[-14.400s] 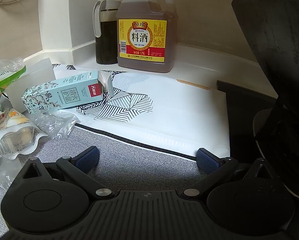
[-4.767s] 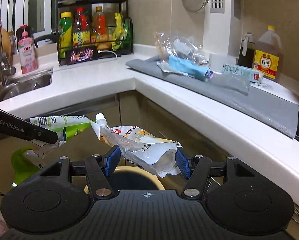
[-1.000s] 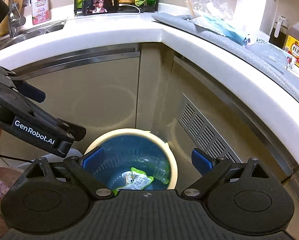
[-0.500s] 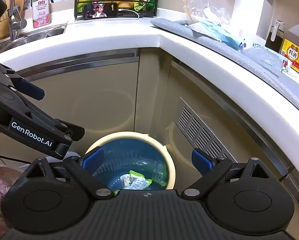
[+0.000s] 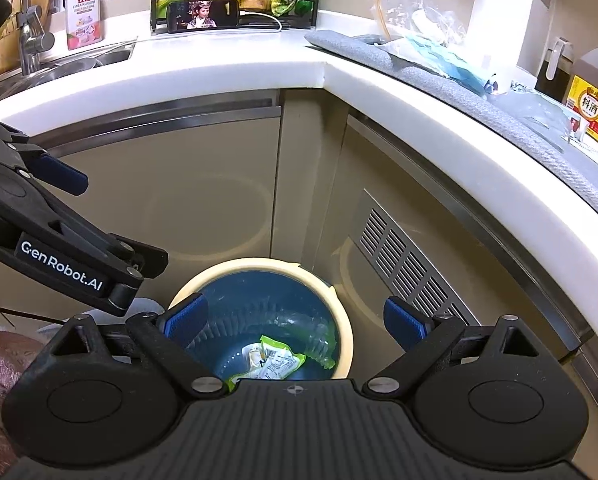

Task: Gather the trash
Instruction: 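Lift both tools from the bin back toward the grey mat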

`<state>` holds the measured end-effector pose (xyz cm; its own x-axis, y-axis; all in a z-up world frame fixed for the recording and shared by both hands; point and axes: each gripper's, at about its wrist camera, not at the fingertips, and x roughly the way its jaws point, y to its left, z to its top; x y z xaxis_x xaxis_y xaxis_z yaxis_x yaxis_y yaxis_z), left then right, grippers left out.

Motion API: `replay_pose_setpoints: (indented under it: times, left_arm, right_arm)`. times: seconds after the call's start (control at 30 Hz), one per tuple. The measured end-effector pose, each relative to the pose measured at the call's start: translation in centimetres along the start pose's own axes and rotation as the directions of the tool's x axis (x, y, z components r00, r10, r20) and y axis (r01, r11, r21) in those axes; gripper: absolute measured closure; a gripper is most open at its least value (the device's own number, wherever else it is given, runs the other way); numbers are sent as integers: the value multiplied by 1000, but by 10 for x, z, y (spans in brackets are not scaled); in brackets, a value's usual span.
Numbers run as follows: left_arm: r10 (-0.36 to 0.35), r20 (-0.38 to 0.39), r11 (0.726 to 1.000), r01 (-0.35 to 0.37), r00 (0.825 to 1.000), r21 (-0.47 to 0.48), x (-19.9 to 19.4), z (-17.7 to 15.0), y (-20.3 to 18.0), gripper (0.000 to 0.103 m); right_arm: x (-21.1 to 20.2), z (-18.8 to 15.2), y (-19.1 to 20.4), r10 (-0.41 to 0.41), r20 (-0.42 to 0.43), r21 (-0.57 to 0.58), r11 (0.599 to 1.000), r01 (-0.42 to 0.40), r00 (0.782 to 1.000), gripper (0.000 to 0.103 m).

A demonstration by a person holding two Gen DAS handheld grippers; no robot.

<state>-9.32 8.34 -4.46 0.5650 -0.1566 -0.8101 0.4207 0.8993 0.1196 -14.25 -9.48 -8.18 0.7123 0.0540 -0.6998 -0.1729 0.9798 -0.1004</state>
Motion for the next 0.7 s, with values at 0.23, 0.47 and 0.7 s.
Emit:
replay_pose_setpoints:
  times: [0.23,0.47,0.7]
  left_arm:
    - [14,-15,1000,-14,1000,-10,5,0,0,0]
    - [41,-6,998,-42,999,-45,4,3,10,0]
    - [48,5,995,-47,999,-88,-2,9,22,0]
  right_arm:
    - [3,-2,-4,5,-11,8,1000,-5,1000,7]
    - [-9,14,-18,-17,103,2,1000,17,995,7]
    - [-29,97,-82,-98,332,87,994,73,938,2]
